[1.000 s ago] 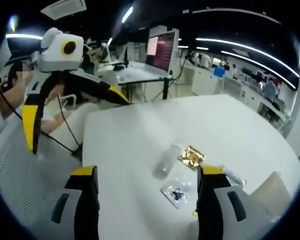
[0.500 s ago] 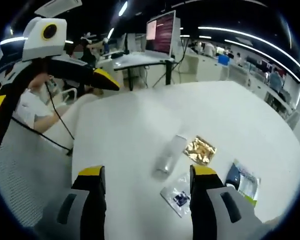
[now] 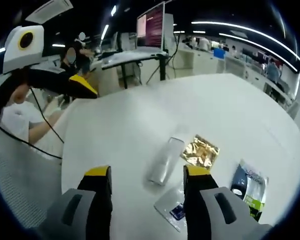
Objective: Arrange the skincare products in the storage area until every visible bottle or jar stands upright without overlapping.
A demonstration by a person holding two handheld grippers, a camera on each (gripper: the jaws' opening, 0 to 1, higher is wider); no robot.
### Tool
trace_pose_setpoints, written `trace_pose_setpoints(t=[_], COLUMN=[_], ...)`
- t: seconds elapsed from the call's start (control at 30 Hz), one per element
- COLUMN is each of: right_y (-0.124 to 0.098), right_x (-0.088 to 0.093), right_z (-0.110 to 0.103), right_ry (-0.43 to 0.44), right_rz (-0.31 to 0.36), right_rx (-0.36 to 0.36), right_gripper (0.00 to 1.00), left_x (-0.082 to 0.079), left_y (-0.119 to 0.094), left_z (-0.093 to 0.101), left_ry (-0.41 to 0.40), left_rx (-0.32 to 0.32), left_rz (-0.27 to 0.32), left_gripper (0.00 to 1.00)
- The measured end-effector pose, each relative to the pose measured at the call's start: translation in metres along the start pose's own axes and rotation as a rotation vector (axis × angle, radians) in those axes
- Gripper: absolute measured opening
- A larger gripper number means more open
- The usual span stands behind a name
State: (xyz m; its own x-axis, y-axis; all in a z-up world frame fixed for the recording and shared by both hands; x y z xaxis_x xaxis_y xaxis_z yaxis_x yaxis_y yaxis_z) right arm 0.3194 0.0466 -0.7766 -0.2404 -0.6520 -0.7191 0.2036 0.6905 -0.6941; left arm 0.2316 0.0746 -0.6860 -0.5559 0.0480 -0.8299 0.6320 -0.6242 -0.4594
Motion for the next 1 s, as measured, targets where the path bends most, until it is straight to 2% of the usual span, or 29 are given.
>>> trace_pose_setpoints(t=[0.4, 1.0], right_y=[0.021, 0.044], right_x=[0.003, 0.010], right_z=[0.013, 0.018], right_ry=[0.067, 0.046], right_rz=[-0.026, -0.107], right_rx=[0.004, 0.006], right_gripper=[0.46, 0.46], left_x=[0.004, 0.010], left_y=[-0.001, 0.000], left_z=[-0.006, -0.011], left_ry=[-0.029, -0.062], left_rx=[-0.003, 0.006], left_rz=[-0.005, -0.020], left_gripper=[0.95, 0.93])
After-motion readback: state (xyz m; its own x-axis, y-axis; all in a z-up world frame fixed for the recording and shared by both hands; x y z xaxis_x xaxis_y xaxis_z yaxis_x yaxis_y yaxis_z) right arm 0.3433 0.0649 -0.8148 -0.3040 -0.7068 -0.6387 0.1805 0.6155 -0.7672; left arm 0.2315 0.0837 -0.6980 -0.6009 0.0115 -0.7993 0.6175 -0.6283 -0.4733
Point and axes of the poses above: the point that each gripper's makers call its tool centre point, and the gripper's own axes: y roughly forward along the fingers, z roughly to its right, x roughly out of its underside, the point moved 2 cm from there along -y, roughly backward along the fingers, and after that the axes turned 4 degrees about -z, right-handed, at the moved point
